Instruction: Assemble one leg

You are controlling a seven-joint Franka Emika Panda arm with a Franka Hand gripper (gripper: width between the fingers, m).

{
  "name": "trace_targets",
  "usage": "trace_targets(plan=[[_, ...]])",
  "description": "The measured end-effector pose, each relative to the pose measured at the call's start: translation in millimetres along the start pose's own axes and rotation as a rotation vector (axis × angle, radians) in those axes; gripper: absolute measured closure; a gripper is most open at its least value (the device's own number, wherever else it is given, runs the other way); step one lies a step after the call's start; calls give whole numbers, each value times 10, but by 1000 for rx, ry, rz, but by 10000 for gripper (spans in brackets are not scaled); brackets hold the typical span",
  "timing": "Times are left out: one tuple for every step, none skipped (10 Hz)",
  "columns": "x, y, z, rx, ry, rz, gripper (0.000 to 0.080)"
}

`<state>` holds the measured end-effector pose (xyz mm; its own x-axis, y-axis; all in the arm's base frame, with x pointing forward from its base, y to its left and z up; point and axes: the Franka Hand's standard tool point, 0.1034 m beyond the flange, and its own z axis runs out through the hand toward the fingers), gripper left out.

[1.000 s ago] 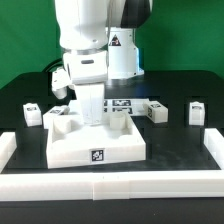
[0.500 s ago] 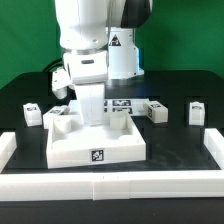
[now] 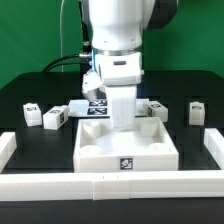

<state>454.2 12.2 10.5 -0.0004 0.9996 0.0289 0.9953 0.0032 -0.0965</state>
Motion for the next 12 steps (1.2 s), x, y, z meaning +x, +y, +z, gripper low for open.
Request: trace_targets(plan=[[212,86,-1,-9,7,0,726],[331,144,-1,-13,11,-22,726],[442,211,-2,-22,19,-38,726],[529,235,14,-36,29,-50,726],[558,246,17,-43,32,-54,727],[558,249,17,-46,33,-54,727],[551,249,17,-45,33,-53,723],[549,249,18,-45,33,-52,723],[547,249,18,-45,33,-52,503],[545,249,19,-45,32,-52,503],[543,249,19,-45,32,-51,320],[541,249,19,-45,32,-51,200]])
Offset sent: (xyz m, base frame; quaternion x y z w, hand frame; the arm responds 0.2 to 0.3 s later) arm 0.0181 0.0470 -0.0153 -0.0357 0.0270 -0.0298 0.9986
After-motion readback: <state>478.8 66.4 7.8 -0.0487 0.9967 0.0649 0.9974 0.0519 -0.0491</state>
